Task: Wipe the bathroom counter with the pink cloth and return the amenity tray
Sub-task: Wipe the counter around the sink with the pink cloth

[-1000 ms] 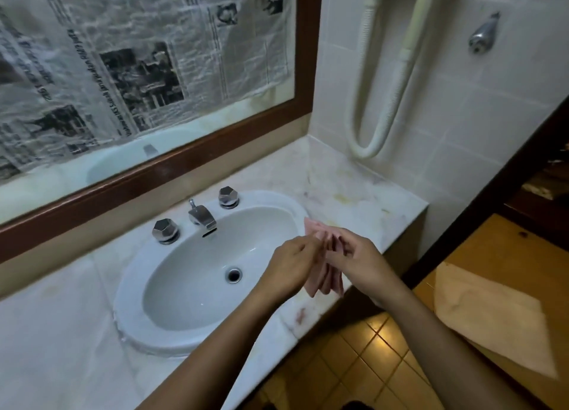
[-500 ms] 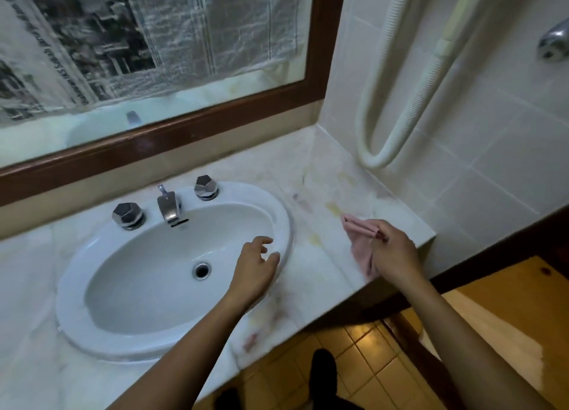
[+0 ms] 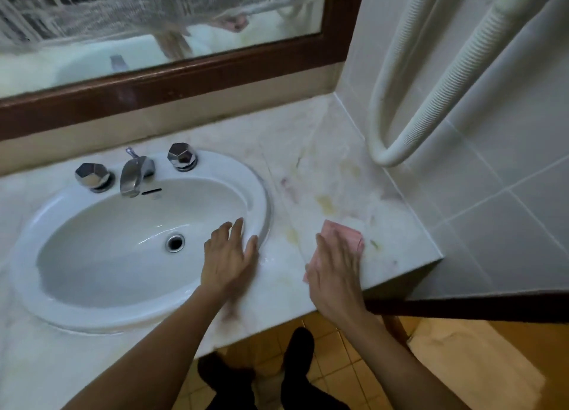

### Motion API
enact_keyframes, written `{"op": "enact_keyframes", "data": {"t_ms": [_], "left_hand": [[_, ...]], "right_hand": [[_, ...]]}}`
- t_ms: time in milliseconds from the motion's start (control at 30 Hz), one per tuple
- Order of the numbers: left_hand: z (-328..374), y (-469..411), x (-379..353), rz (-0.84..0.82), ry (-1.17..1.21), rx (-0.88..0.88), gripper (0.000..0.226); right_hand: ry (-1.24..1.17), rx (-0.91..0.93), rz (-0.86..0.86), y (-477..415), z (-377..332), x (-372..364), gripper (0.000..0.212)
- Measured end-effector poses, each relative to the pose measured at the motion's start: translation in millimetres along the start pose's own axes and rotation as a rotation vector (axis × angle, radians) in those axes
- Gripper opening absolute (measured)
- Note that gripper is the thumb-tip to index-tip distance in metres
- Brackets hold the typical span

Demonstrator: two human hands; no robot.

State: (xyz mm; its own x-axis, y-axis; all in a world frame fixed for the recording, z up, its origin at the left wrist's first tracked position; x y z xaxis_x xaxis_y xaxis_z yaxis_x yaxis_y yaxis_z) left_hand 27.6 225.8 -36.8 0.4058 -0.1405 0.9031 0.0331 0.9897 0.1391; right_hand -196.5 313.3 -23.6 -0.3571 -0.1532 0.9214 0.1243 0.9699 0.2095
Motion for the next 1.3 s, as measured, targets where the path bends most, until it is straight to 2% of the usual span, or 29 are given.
{"op": "enact_keyframes", "data": {"t_ms": [67,200,333,400,467,533,600,667,733,767,867,1000,1067,1133,1200,1267,1300], "left_hand": [[-1.7,-2.1,-5.6,0.001,-0.043,-0.023,0.062],[-3.9,-3.4,-7.3,0.027,-0.045,-0.043,0.06],[-4.9,-3.6,-12.0,-0.001,-0.116,-0.074,0.061],[-2.7,-5.2,-14.0,0.002,-0.142,-0.1,0.06],[-2.0,-5.5,-14.9,-0.008,-0.166,-0.133,0.059],[-2.6,-5.1,-15.1,-0.019,-0.171,-0.155,0.059],[-3.6,-4.5,-13.8,-0.031,-0.165,-0.158,0.058],[-4.3,-4.4,-14.1,-0.035,-0.164,-0.166,0.059],[-5.1,-5.7,-15.4,-0.037,-0.161,-0.167,0.059],[-5.8,-5.7,-16.3,-0.043,-0.16,-0.166,0.059],[-5.7,-5.5,-18.0,-0.046,-0.166,-0.162,0.059],[-4.6,-4.1,-18.0,-0.043,-0.154,-0.158,0.058],[-3.8,-4.2,-16.0,-0.045,-0.155,-0.16,0.058],[-5.0,-4.5,-15.7,-0.041,-0.148,-0.149,0.058],[-4.0,-4.0,-15.4,-0.052,-0.142,-0.146,0.058],[-4.2,-4.7,-15.1,-0.054,-0.145,-0.144,0.058],[-4.2,-5.2,-15.1,-0.059,-0.147,-0.148,0.058]], "right_hand": [[0.057,-0.01,-0.017,-9.6,4.8,-12.2,0.079],[0.095,0.103,-0.063,-12.2,55.6,-11.6,0.088],[0.082,-0.072,-0.004,-73.7,119.6,19.3,0.086],[0.101,-0.106,0.061,-125.1,118.1,31.0,0.081],[0.112,-0.083,0.096,-169.1,87.6,25.4,0.08],[0.145,0.033,0.091,-180.2,42.6,8.1,0.076],[0.217,0.249,0.04,-145.6,12.7,-13.0,0.074],[0.225,0.467,-0.061,-91.7,18.8,-17.0,0.078],[0.199,0.583,-0.135,-60.8,50.0,-5.2,0.086],[0.212,0.561,-0.139,-61.7,68.8,3.1,0.089],[0.24,0.322,-0.085,-121.9,100.4,27.1,0.091],[0.209,0.031,0.042,-235.5,76.8,40.0,0.089],[0.135,-0.025,0.037,-267.6,45.3,37.0,0.084],[0.146,0.107,-0.015,-258.5,9.0,20.4,0.082],[0.252,0.375,-0.051,-215.1,-5.5,5.5,0.083],[0.263,0.55,-0.067,-178.8,12.7,2.5,0.083],[0.257,0.567,-0.072,-173.3,27.9,5.6,0.083]]}}
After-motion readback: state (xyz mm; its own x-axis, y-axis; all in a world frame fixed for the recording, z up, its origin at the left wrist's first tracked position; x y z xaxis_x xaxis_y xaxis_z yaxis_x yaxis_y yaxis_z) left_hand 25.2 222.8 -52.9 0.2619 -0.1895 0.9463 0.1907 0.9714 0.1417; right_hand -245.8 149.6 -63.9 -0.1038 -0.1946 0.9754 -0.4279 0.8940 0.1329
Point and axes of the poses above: each hand's wrist, its own y-axis away from the middle knuckle, its own x-axis out of the back of the hand, z = x × y, the point moved 3 cm from there along -y, towards the middle knuckle, and after that the axes turned 2 degrees about y, right-handed, at the moved point
